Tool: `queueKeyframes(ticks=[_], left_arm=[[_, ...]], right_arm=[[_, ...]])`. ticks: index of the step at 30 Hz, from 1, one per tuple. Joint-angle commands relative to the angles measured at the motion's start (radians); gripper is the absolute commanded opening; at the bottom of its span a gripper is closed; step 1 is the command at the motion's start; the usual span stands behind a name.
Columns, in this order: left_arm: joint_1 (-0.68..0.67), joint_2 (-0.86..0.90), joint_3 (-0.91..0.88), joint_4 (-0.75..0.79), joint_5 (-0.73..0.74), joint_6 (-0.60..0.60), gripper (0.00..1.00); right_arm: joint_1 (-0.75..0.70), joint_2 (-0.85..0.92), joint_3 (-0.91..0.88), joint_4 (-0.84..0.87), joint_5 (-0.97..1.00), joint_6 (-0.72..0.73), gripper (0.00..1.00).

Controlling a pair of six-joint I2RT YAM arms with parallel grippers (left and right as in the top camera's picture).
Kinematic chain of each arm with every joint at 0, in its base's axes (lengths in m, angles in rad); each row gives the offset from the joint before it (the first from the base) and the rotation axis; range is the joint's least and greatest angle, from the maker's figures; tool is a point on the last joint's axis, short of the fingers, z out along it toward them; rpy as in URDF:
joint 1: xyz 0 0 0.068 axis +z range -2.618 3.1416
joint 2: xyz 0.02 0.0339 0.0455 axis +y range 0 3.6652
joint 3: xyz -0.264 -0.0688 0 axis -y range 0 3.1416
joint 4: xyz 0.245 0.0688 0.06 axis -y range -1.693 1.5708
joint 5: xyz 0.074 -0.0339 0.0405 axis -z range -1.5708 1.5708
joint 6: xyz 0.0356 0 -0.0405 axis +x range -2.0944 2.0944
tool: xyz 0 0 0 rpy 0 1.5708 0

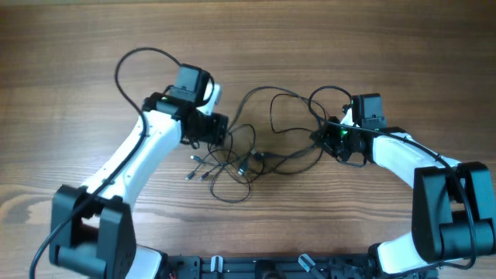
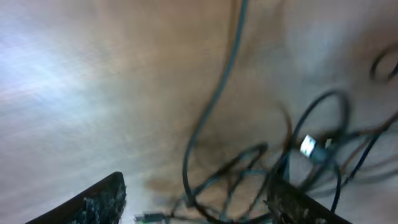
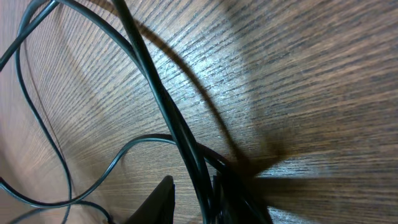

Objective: Untangle cables

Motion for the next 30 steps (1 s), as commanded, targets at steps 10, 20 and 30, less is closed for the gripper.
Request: queueKeyframes(ticks=[10,20,30], left_arm=[[-0.064,0.095,0.002,-0.007,0.026,0.040,0.59],[-0.024,0.031,0.131,0.021,0.026,-0.093,0.04],[0.179,-0.413,0.372,0.680,-0.047,-0.286,0.04]], right_arm=[[-0.002,0.028,-0.018,-0.020,0.053,-0.014,0.24],[-0.002,0.028,-0.018,-0.020,0.057,-0.014,0.24],[-0.002,0.028,-0.018,-0.018,0.056,-0.032,0.24]])
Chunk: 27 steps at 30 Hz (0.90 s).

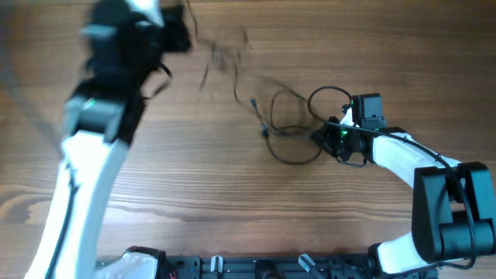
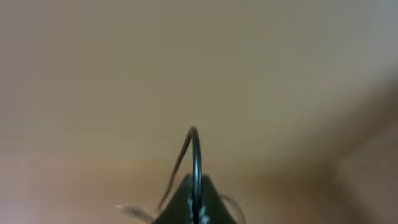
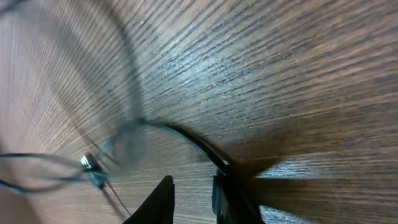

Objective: Untangle cables

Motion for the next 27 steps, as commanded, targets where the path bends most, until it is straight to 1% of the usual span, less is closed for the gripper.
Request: queueKeyframes(ticks=[1,2,4,6,7,8,10,13,15,17,19,20,21,23,24,25,26,27], left_arm=[[0.038,-0.126,0.016,0.180,-0.100,-0.037,0.04],[0.043,-0.146,0.016,0.215,-0.163,-0.037,0.04],[0.047,-0.159,0.016,0.195,-0.268,-0.034,0.04],[0.047,-0.151,0.016,0.105,-0.322,-0.034,0.04],[0.047,-0.137,0.016,0.033,-0.335,-0.034,0.04],[0.047,-0.119,0.016,-0.041,-0.336,-0.034,0.04],[0.047,-0.044,0.016,-0.256,-0.336,-0.035,0.04],[0.047,0.050,0.016,-0.404,-0.336,-0.070,0.04],[0.047,0.124,0.016,-0.439,-0.335,-0.087,0.05],[0.047,0.194,0.016,-0.423,-0.304,-0.087,0.04],[0.047,0.231,0.016,-0.391,-0.193,-0.090,0.04],[0.047,0.238,0.016,-0.392,-0.135,-0.119,0.04],[0.047,0.246,0.016,-0.393,-0.009,-0.167,0.04],[0.047,0.259,0.016,-0.360,0.303,-0.196,0.04],[0.050,0.264,0.016,-0.309,0.498,-0.200,0.05],[0.056,0.264,0.016,-0.254,0.637,-0.230,0.05],[0.070,0.264,0.016,-0.156,0.779,-0.296,0.04],[0.086,0.264,0.016,-0.055,0.863,-0.367,0.04]], right_arm=[[-0.002,0.028,-0.018,-0.018,0.056,-0.017,0.24],[-0.002,0.028,-0.018,-0.018,0.056,-0.017,0.23],[-0.002,0.028,-0.018,-0.018,0.056,-0.017,0.23],[-0.002,0.028,-0.018,-0.018,0.056,-0.017,0.23],[-0.002,0.028,-0.018,-0.017,0.056,-0.017,0.23],[-0.002,0.028,-0.018,-0.017,0.056,-0.017,0.23],[-0.002,0.028,-0.018,-0.017,0.056,-0.017,0.23],[-0.002,0.028,-0.018,-0.017,0.056,-0.018,0.23],[-0.002,0.028,-0.018,-0.016,0.056,-0.018,0.23],[-0.002,0.028,-0.018,-0.016,0.056,-0.018,0.23],[-0.002,0.028,-0.018,-0.017,0.056,-0.018,0.23],[-0.002,0.028,-0.018,-0.017,0.056,-0.018,0.23],[-0.002,0.028,-0.018,-0.017,0.056,-0.018,0.23],[-0.002,0.028,-0.018,-0.016,0.056,-0.018,0.23],[-0.002,0.028,-0.018,-0.016,0.053,-0.017,0.23],[-0.002,0.028,-0.018,-0.016,0.052,-0.017,0.23],[-0.002,0.028,-0.018,-0.016,0.052,-0.018,0.23],[-0.002,0.028,-0.018,-0.016,0.053,-0.018,0.23]])
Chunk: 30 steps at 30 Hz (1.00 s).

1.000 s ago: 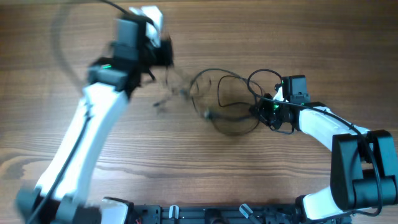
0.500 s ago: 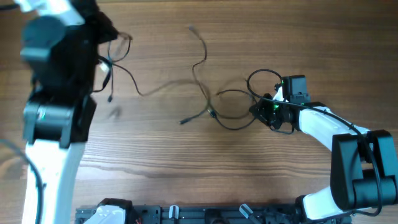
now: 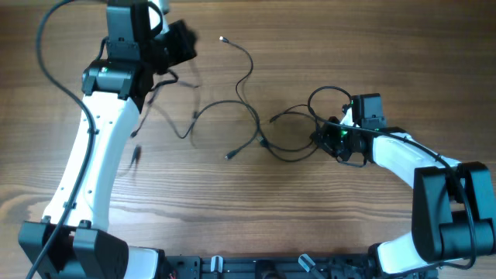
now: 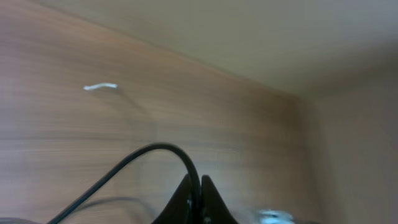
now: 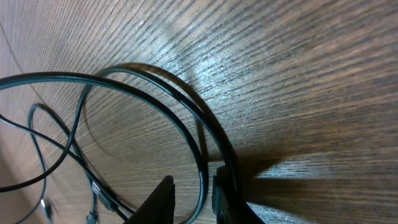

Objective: Untangle cables

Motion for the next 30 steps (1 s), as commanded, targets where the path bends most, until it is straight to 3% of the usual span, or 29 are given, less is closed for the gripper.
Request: queueKeyframes(ticks=[1,3,5,11,13,15,19,23,27,30], left_arm=[[0.057,0.008,0.008,0.292,0.571,-0.290,0.04],[0.090,0.008,0.008,0.394,0.565,-0.477,0.04],[0.111,0.008,0.008,0.403,0.558,-0.606,0.04],[0.113,0.008,0.008,0.153,0.530,-0.618,0.04],[0.108,0.008,0.008,0.022,0.488,-0.543,0.04],[0.089,0.008,0.008,-0.090,0.454,-0.460,0.04],[0.032,0.008,0.008,-0.144,0.436,-0.483,0.04],[-0.038,0.008,0.008,-0.141,0.438,-0.708,0.04],[-0.071,0.008,0.008,-0.127,0.441,-0.762,0.04],[-0.070,0.008,0.008,-0.114,0.454,-0.762,0.04]], right_arm=[[-0.002,0.028,-0.018,-0.017,0.053,-0.018,0.23],[-0.002,0.027,-0.018,-0.001,0.025,-0.063,0.22],[-0.004,0.002,0.010,0.022,-0.123,-0.173,0.34],[-0.004,-0.217,0.113,-0.054,-0.387,-0.349,0.63],[-0.004,-0.309,0.113,-0.051,-0.471,-0.391,0.84],[-0.004,-0.380,0.113,-0.045,-0.533,-0.373,0.95],[0.013,-0.404,0.113,0.010,-0.731,-0.500,0.95],[0.091,-0.404,0.113,0.041,-0.721,-0.586,0.95],[0.192,-0.404,0.113,0.065,-0.477,-0.570,0.90],[0.234,-0.404,0.112,0.058,-0.212,-0.429,0.81]])
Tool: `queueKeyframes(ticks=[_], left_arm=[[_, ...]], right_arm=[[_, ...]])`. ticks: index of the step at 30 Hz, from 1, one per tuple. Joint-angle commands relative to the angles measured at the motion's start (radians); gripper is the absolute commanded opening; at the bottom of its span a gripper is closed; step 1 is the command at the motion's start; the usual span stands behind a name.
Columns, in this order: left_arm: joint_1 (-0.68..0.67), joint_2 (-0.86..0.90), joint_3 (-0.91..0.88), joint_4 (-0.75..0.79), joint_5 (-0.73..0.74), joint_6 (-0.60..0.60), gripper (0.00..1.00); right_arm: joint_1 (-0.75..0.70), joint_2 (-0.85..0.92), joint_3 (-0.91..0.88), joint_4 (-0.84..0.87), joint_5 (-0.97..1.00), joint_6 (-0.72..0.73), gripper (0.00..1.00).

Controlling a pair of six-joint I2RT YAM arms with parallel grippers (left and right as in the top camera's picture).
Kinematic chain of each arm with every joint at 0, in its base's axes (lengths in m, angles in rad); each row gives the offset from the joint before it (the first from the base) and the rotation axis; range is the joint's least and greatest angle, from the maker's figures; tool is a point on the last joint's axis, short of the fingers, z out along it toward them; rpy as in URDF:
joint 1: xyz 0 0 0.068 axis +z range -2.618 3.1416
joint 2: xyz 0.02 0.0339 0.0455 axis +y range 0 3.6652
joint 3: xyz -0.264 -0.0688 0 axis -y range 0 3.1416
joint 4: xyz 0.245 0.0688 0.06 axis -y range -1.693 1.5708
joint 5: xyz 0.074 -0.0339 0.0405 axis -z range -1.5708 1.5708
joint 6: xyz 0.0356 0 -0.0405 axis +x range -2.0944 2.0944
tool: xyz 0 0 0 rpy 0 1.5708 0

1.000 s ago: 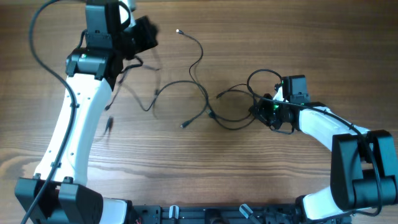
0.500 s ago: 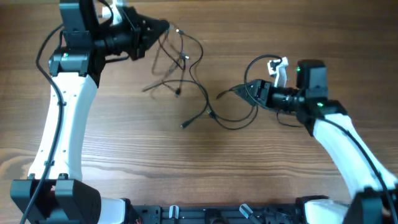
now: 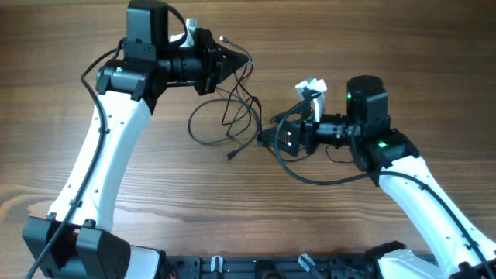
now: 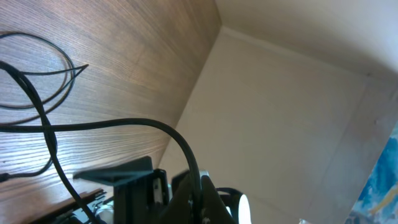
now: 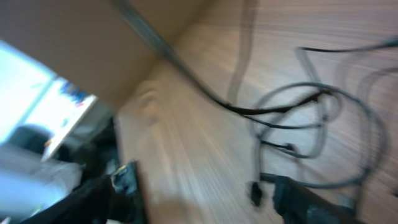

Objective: Untangle cables

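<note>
Several thin black cables [image 3: 225, 116] lie in a loose bunch mid-table, with one wide loop [image 3: 318, 178] trailing right. My left gripper [image 3: 236, 59] is raised above the bunch, pointing right. In the left wrist view it [image 4: 200, 190] is shut on a black cable [image 4: 124, 124] that arcs down to the table. My right gripper [image 3: 284, 139] is lifted and points left at the bunch. Its fingers [image 5: 311, 202] stand wide apart, open [image 5: 205, 202], with blurred cables [image 5: 298, 112] in front and one cable end by the right finger.
Wooden table [image 3: 403, 46] all round. The left arm [image 3: 101, 155] crosses the left side and the right arm [image 3: 418, 186] the lower right. A rail [image 3: 256, 267] runs along the front edge. A small white piece [image 3: 310, 85] sticks up by the right wrist.
My right gripper was shut on a cable low on the table at the right; now it is raised, turned left and open. The left gripper has moved right, still holding its cable.
First the cables lay tangled mid-table, my left gripper open over them and the right shut on a strand. Then the left was shut on a cable at the far upper left. The cables then lay spread out; now they bunch under the left gripper, with the right open.
</note>
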Motion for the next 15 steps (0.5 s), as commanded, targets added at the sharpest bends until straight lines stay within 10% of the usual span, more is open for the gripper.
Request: queueKeyframes(ticks=[1,8,10,12,15], left_arm=[[0.000,0.000,0.005,0.010,0.022,-0.032,0.04],[-0.001,0.000,0.005,0.051,0.115,-0.077,0.04],[-0.001,0.000,0.005,0.050,0.115,-0.077,0.04],[0.000,0.000,0.005,0.050,0.127,-0.076,0.04],[0.000,0.000,0.005,0.048,0.134,0.098,0.04]], right_arm=[[0.027,-0.003,0.014,-0.008,0.270,0.124,0.82],[0.122,0.108,0.014,0.070,0.306,0.147,0.71],[0.137,0.146,0.014,0.114,0.341,0.195,0.52],[0.136,0.180,0.014,0.114,0.469,0.198,0.04],[0.114,0.198,0.014,0.037,0.790,0.252,0.04]])
